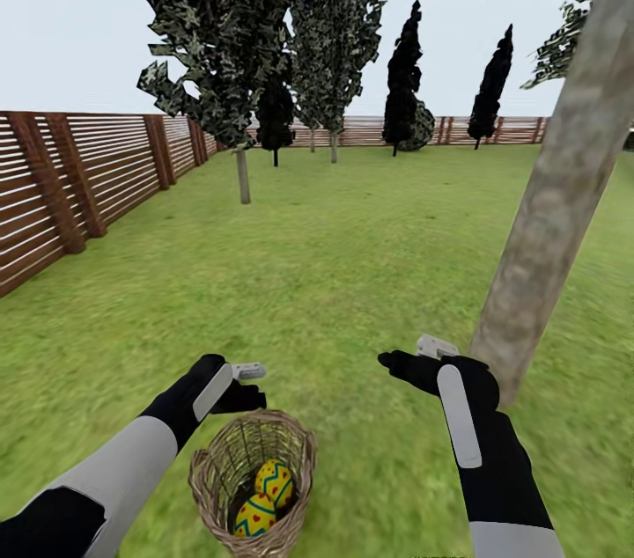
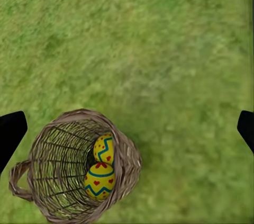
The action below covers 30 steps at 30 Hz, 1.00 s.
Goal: Take the three Easter eggs out of the wicker basket on the lawn in the garden, then place them on the lawn next to a single tree (choose any tree) so that all three eggs are next to the same tree and none are left in the basket.
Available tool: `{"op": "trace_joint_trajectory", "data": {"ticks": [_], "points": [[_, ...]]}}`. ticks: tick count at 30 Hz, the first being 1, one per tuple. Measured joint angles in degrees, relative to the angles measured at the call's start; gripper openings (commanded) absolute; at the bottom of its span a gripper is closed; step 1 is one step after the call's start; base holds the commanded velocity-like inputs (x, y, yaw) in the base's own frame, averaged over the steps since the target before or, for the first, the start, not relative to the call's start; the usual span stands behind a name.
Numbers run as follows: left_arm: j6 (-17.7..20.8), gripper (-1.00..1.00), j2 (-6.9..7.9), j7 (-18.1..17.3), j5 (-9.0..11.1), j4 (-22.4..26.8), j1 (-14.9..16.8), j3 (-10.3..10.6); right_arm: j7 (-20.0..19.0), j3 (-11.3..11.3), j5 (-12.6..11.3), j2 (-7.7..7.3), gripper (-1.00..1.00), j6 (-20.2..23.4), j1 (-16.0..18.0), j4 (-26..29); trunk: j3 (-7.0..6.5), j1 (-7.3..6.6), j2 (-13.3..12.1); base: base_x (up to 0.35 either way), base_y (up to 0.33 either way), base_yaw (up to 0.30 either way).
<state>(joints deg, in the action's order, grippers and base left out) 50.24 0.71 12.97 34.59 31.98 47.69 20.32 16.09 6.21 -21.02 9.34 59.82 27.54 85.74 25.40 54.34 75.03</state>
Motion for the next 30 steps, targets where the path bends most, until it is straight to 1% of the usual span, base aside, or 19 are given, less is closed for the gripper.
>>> {"op": "trace_joint_trajectory", "data": {"ticks": [3,8,14,18,30], "points": [[0.0,1.0,0.0,-0.02,-0.02,0.05,-0.01,-0.02,0.01,0.0,0.0,0.01,1.0,0.0,0.0,0.0,-0.13,0.0,0.0,-0.025,0.103,-0.123],[0.01,1.0,0.0,-0.01,-0.02,0.02,-0.01,-0.02,0.0,0.03,0.0,0.0,1.0,0.0,0.0,-0.01,-0.22,0.02,-0.01,-0.141,0.137,-0.073],[0.0,1.0,0.0,-0.03,-0.01,0.0,0.0,0.02,0.0,0.04,0.0,-0.01,1.0,0.0,0.0,0.0,-0.46,0.02,-0.01,-0.186,0.222,-0.192],[0.0,1.0,0.0,-0.06,-0.01,0.0,0.0,-0.01,0.0,0.04,0.0,0.0,1.0,0.0,0.0,-0.01,-0.63,0.01,0.0,-0.093,0.193,-0.164],[0.08,1.0,0.11,0.01,-0.12,-0.1,0.02,-0.1,0.01,0.0,0.0,0.01,1.0,0.0,0.01,-0.09,-0.72,0.0,0.0,-0.013,0.03,-0.025]]}}
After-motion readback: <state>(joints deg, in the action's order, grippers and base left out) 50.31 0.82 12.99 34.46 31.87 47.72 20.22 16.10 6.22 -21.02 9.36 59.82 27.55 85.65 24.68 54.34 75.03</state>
